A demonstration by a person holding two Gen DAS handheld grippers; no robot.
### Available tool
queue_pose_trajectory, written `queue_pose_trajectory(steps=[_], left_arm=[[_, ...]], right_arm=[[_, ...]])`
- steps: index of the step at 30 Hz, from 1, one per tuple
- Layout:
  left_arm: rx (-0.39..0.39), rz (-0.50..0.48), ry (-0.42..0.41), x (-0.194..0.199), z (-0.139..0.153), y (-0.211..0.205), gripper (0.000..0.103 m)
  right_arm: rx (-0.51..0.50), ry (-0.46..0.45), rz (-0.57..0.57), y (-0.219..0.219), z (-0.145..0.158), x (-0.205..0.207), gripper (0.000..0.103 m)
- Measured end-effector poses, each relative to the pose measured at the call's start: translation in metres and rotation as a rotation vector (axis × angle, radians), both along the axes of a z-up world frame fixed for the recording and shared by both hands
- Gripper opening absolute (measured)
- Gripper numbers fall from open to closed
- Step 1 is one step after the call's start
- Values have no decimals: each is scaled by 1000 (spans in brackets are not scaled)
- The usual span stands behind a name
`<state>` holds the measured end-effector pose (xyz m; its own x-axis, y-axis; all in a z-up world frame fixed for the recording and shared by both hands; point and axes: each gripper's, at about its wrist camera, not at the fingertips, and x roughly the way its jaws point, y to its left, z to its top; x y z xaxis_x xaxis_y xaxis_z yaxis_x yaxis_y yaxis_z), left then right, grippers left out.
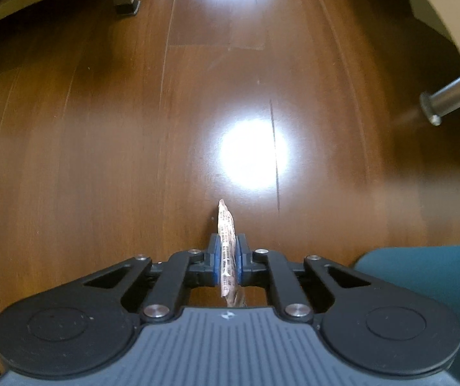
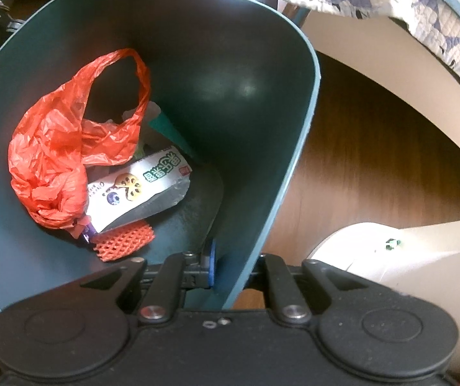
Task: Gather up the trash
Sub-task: 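Carry the paper snack wrapper into the green bin and open the left gripper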
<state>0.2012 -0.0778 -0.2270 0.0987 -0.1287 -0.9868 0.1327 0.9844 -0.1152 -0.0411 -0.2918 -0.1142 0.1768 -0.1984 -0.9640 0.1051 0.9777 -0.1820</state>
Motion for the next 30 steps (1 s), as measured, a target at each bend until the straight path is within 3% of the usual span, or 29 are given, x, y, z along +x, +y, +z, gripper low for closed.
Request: queue_pose_trajectory(steps=[6,15,20,24,30], left_arm=[[-70,-21,-21,-10,46,9,8],[-240,-162,-237,-43,163,13,8],[-366,-310,-303,-73,218,-15,7],[-429,-453,-290,-91,226,-54,7],[-405,-525,-180,-99,176,-104,7]], right_arm=[[-21,-6,6,0,1,0,10],[-44,1,2,2,0,3,9],[-73,-3,28,5,3,4,9],[-80,-25,14,1,7,5,8],[-100,-33,-9,-4,7,6,9]])
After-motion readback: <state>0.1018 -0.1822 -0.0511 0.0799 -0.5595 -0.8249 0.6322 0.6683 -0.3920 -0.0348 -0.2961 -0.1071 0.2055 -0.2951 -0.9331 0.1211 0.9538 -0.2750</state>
